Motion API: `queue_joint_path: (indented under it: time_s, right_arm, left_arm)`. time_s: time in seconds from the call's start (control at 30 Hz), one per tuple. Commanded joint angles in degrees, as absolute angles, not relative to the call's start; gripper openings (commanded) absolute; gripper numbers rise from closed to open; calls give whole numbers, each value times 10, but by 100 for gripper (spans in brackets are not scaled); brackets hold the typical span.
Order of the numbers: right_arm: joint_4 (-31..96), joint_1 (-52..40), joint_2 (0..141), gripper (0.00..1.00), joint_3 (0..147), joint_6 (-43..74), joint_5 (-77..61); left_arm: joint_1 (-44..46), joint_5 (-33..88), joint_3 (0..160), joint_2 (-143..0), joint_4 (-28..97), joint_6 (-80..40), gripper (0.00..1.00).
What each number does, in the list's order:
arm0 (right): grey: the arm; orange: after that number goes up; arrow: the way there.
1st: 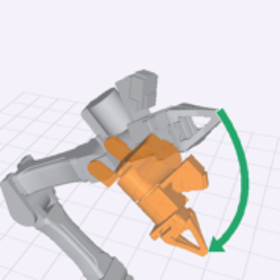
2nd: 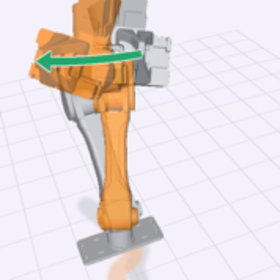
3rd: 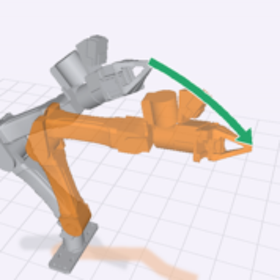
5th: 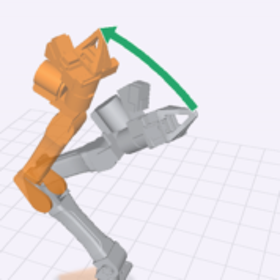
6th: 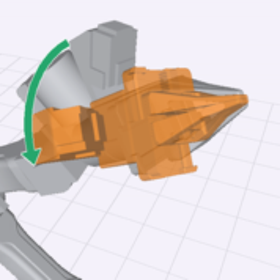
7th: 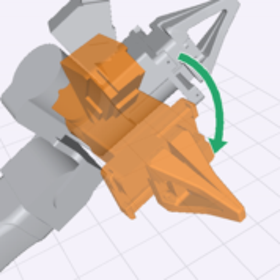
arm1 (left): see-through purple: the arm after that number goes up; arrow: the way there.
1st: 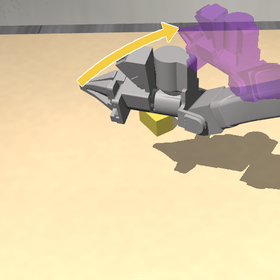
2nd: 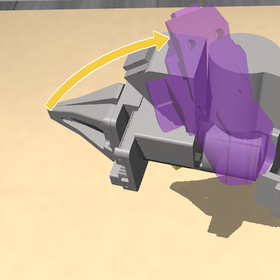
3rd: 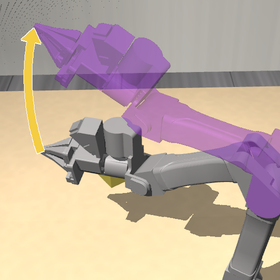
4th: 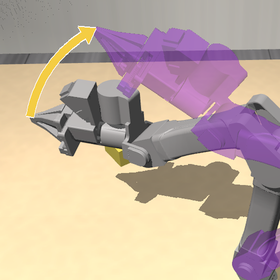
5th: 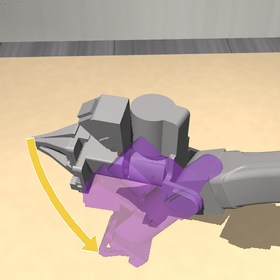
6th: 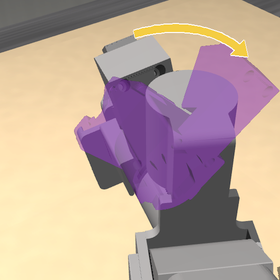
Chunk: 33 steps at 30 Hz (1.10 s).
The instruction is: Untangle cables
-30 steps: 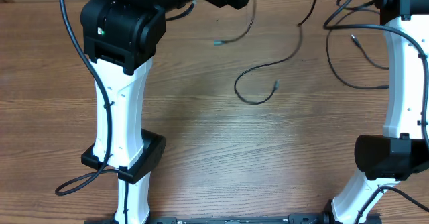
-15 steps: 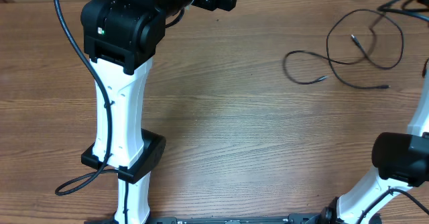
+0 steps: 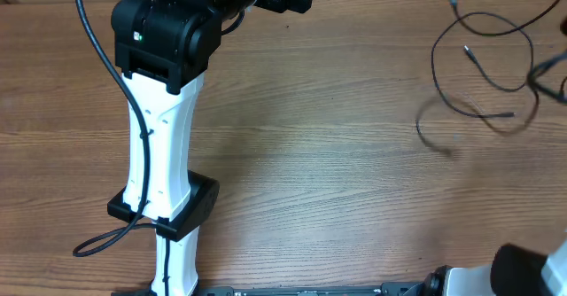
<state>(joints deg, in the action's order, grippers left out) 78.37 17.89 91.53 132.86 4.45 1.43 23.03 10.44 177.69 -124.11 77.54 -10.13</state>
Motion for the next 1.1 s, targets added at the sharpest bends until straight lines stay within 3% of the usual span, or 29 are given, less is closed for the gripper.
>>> queue_joint_path:
  time_s: [0.0,0.23,0.77,1.07]
  right_arm:
    - [808,178,869,4,1335,51,77]
    - [821,207,822,4,1273,86,113]
    - [575,450,822,4,755,245,-38]
    - [587,477,813,4,686,324,-42]
  left_arm:
    - [233,105,1775,-1234,769,-90,100]
    - [233,135,1775,-1234,756,-90,100]
    - [233,136,1775,-1233,735,-92,100]
    - [233,136,1775,-1233,726,-108,100]
